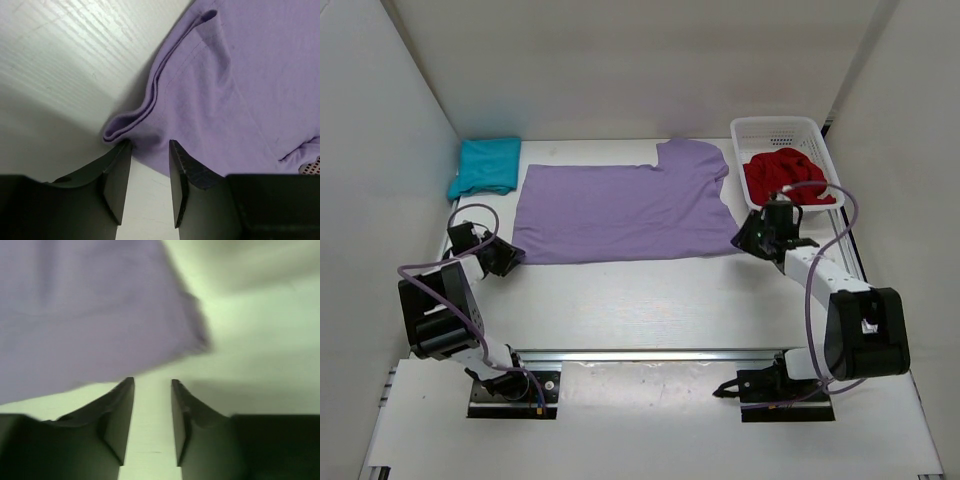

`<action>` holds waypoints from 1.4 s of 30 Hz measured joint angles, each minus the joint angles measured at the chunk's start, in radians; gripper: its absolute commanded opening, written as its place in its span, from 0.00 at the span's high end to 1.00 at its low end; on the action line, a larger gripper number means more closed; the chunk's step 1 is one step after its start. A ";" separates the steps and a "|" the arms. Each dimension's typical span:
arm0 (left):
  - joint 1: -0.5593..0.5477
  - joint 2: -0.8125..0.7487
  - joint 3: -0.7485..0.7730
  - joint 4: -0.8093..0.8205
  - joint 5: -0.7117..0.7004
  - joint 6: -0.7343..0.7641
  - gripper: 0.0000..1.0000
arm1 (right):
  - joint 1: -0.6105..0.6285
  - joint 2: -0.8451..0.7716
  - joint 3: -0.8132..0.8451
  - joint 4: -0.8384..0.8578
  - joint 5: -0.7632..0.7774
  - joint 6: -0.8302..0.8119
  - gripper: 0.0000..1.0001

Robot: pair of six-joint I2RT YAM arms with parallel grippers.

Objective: Fold and stack the t-shirts
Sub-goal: Fold the flattened tshirt in 1/3 of the way

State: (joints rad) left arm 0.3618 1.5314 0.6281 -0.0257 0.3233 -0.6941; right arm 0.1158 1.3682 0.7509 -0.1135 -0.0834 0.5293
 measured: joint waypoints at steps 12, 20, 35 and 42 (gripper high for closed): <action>-0.017 0.048 0.023 0.036 0.005 0.001 0.69 | -0.111 0.151 -0.097 0.169 -0.074 0.037 0.70; -0.011 0.064 0.027 0.034 0.002 0.006 1.00 | -0.156 0.229 -0.071 0.235 -0.119 0.082 1.00; 0.244 -0.329 -0.287 -0.107 0.097 0.009 1.00 | -0.188 -0.372 -0.485 0.132 -0.131 0.195 1.00; 0.161 -0.554 -0.283 -0.268 0.085 0.030 0.96 | -0.216 -0.679 -0.549 -0.100 -0.113 0.180 0.61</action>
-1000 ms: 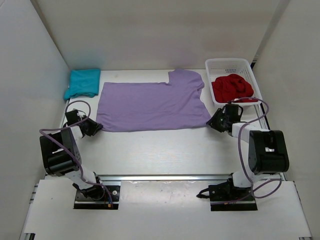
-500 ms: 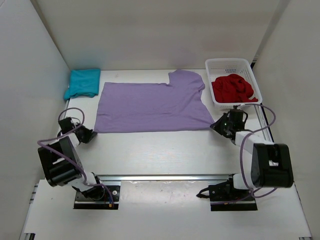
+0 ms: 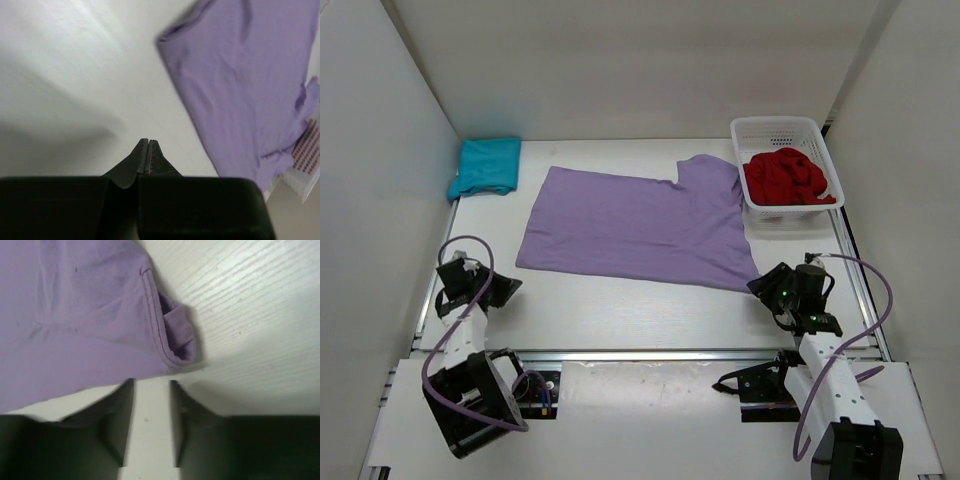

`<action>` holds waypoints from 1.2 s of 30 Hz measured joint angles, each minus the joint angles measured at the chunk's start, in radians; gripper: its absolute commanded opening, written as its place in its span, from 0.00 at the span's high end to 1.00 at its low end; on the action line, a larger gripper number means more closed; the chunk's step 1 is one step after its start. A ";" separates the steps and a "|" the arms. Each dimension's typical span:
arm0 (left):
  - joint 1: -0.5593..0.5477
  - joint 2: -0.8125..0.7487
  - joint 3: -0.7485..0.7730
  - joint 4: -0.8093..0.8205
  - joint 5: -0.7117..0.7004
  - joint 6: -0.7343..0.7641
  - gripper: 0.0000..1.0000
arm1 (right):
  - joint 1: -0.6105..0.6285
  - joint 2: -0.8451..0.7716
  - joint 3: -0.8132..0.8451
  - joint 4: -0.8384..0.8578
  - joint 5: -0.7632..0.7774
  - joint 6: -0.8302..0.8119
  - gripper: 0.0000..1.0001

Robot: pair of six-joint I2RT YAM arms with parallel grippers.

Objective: Fold and stack the t-shirts
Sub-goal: Fold the flattened tshirt in 1/3 of the way

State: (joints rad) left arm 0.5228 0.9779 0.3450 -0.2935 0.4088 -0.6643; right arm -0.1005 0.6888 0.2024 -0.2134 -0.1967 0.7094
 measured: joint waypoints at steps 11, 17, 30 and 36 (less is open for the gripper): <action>-0.531 0.151 0.195 0.200 -0.145 -0.056 0.94 | 0.365 0.195 0.323 -0.028 0.118 -0.108 0.99; -0.549 0.494 0.309 0.292 -0.145 -0.083 0.99 | 0.568 0.680 0.544 0.031 0.105 -0.200 1.00; -0.438 0.744 0.637 -0.085 -0.436 0.286 0.99 | 0.546 0.794 0.593 0.111 0.118 -0.254 0.99; -0.483 0.794 0.731 -0.256 -0.574 0.389 0.97 | 0.431 0.687 0.449 0.164 0.131 -0.237 0.95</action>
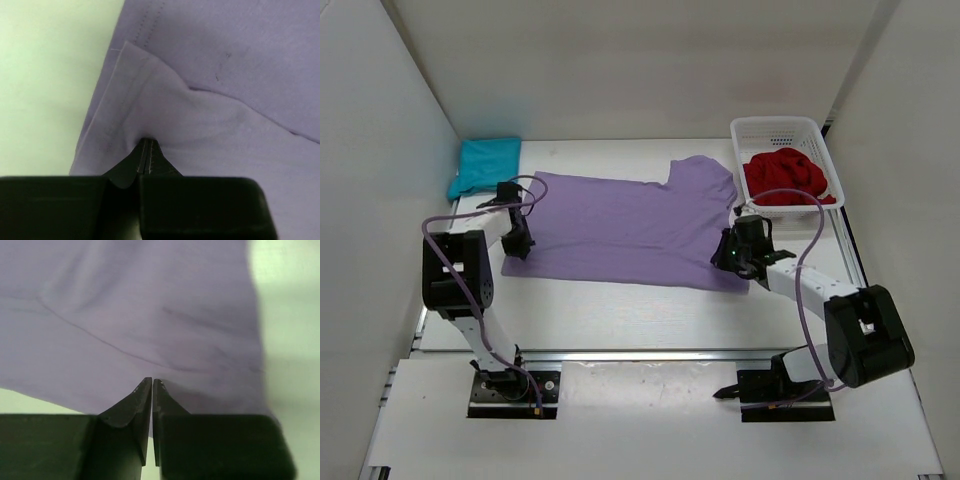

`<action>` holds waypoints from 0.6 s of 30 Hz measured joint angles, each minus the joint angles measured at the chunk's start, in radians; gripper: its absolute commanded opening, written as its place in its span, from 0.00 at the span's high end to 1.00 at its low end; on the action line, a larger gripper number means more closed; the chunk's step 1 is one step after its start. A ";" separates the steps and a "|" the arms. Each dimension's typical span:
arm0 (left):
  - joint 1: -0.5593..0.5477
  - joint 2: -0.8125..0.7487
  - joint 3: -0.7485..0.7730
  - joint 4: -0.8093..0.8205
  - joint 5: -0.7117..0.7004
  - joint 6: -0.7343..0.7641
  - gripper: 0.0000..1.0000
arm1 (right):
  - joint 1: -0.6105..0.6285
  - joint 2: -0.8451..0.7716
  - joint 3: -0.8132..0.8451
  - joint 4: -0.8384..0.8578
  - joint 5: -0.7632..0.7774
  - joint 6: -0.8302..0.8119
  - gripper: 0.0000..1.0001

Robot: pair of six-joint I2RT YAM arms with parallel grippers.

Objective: Fold and stack the t-shirts
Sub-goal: Fold the flattened tshirt in 1/3 of the way

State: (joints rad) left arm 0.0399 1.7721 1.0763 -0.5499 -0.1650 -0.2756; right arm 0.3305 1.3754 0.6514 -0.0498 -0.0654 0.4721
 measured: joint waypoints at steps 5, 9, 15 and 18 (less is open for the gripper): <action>0.011 0.013 0.021 -0.126 -0.078 0.061 0.92 | -0.016 -0.032 -0.087 0.010 0.005 0.014 0.96; -0.042 -0.041 -0.055 -0.213 -0.180 0.071 0.92 | -0.019 -0.015 -0.109 0.024 0.000 0.024 1.00; 0.134 -0.289 -0.142 -0.257 -0.064 0.063 0.93 | -0.019 -0.086 -0.197 0.065 -0.005 0.058 1.00; 0.179 -0.483 -0.146 -0.226 -0.042 0.030 0.90 | -0.026 -0.196 -0.262 0.026 -0.011 0.076 0.95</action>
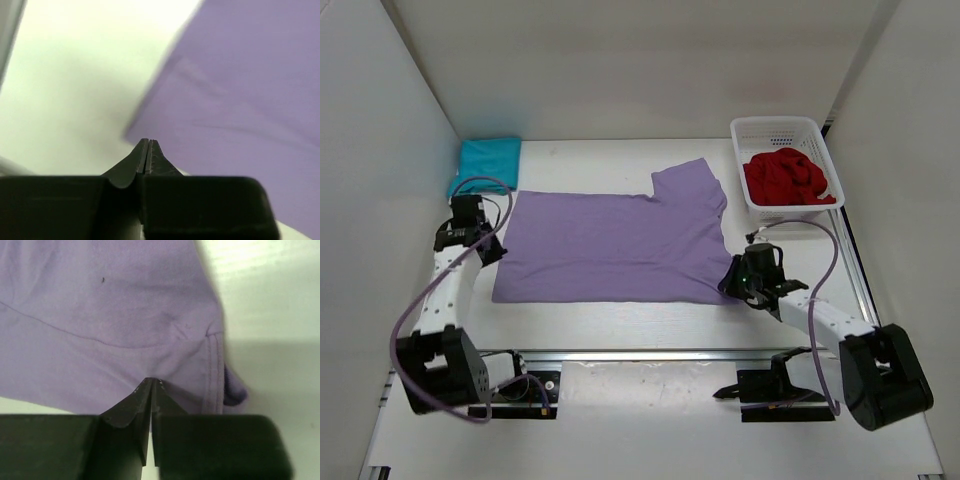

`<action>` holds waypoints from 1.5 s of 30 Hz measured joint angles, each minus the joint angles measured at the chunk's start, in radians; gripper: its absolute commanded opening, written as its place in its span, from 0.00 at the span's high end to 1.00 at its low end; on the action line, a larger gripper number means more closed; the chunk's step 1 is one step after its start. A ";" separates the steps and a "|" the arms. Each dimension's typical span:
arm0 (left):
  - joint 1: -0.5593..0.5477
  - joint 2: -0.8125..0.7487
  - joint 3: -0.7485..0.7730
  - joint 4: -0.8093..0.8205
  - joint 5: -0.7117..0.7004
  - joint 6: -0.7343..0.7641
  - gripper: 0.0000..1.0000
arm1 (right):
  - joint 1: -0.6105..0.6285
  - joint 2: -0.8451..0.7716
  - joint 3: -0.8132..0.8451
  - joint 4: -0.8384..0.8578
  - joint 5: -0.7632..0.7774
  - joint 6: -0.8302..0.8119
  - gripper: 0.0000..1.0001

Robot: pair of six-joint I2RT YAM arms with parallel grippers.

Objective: Fold and stack the t-shirts
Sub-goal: Fold the flattened tshirt in 1/3 of the way, then grap the side of the flattened tshirt furthest away from the robot with both arms

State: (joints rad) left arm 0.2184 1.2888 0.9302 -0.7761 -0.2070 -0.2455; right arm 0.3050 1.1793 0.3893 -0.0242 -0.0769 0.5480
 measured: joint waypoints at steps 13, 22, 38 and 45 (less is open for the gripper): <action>-0.129 0.365 0.201 0.408 0.301 -0.198 0.76 | 0.125 -0.102 0.185 0.032 -0.070 -0.002 0.89; -0.066 0.834 0.619 0.410 0.312 -0.214 0.68 | 0.147 0.091 0.217 0.039 -0.120 -0.027 0.98; -0.072 1.163 1.173 0.172 0.195 -0.150 0.60 | 0.151 0.195 0.247 0.099 -0.205 -0.037 1.00; -0.072 1.166 1.164 0.126 0.179 -0.121 0.57 | 0.145 0.196 0.247 0.116 -0.217 -0.036 0.99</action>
State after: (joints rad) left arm 0.1459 2.4546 2.0937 -0.6498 -0.0277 -0.3668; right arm 0.4503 1.3750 0.6361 0.0914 -0.2939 0.5117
